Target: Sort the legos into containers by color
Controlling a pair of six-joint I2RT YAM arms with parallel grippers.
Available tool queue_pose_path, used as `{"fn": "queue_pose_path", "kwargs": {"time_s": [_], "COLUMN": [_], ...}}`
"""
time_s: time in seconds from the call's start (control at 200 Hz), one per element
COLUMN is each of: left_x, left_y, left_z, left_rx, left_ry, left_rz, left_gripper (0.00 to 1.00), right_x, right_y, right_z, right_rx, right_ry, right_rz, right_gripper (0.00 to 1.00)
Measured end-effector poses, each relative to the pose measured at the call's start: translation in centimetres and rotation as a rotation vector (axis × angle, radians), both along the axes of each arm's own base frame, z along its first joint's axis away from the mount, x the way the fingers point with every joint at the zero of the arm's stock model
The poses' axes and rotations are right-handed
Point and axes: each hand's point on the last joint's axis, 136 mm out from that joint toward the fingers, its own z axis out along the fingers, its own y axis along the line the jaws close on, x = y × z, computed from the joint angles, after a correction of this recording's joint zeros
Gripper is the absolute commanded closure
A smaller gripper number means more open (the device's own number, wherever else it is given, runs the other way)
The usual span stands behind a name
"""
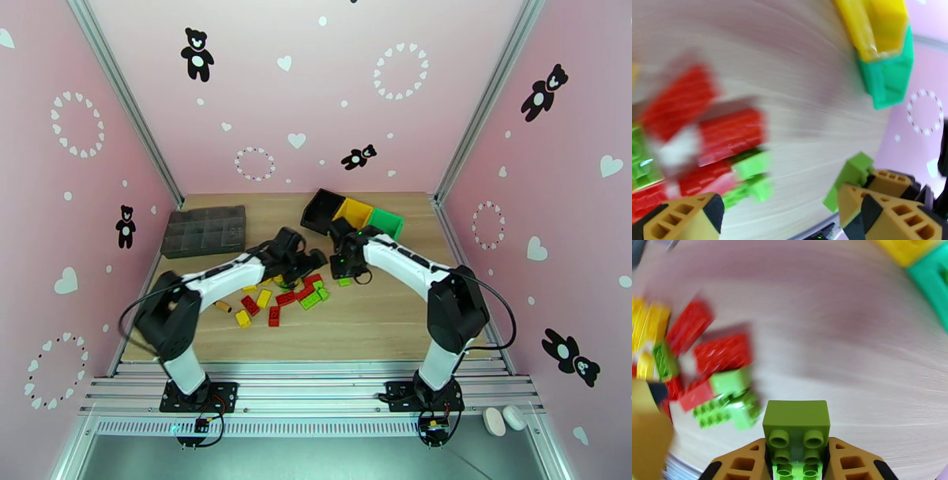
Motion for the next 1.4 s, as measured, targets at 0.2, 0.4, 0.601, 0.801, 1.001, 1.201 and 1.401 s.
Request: {"fn": "queue_pose_path", "kwargs": {"time_s": [0.2,0.4,0.601,0.801,1.001,1.201,1.401], "left_x": [2.7,5.7,7.8,8.3,8.0,6.4,4.9], "left_y": [-5.0,-9.0,-11.5,-12.0,-10.8,-6.5,-0.6], "left_z": [0.1,2.2,4.9,6.0,4.7,5.0,6.7], "left_rx": [-0.073,-0.163,-0.234,-0.240,-0.169,-0.037,0.076], "left_ry": [0.013,-0.014,-0.054,-0.061,-0.054,-0.087,-0.149], "left_rz": [-0.082,-0.136,-0.172,-0.176,-0.171,-0.130,-0.038], "left_gripper": [0.03,0.03,0.03,0.04,0.04,0.04,0.04], "right_x": [3.8,8.0,11.7,14.4,15.2,14.9,12.3], "right_y": [-5.3,-9.6,-11.9,-13.2,-13.5,-12.8,-10.0], "right_z": [1.7,2.8,3.3,3.7,4.0,3.9,3.9], "right_rx": [-0.025,-0.047,-0.072,-0.093,-0.098,-0.076,-0.047], "right_ry": [-0.045,-0.087,-0.108,-0.128,-0.133,-0.118,-0.095], "right_rz": [-0.171,-0.300,-0.362,-0.398,-0.390,-0.369,-0.275], "right_gripper": [0.73,0.73,0.72,0.54,0.43,0.43,0.40]}}
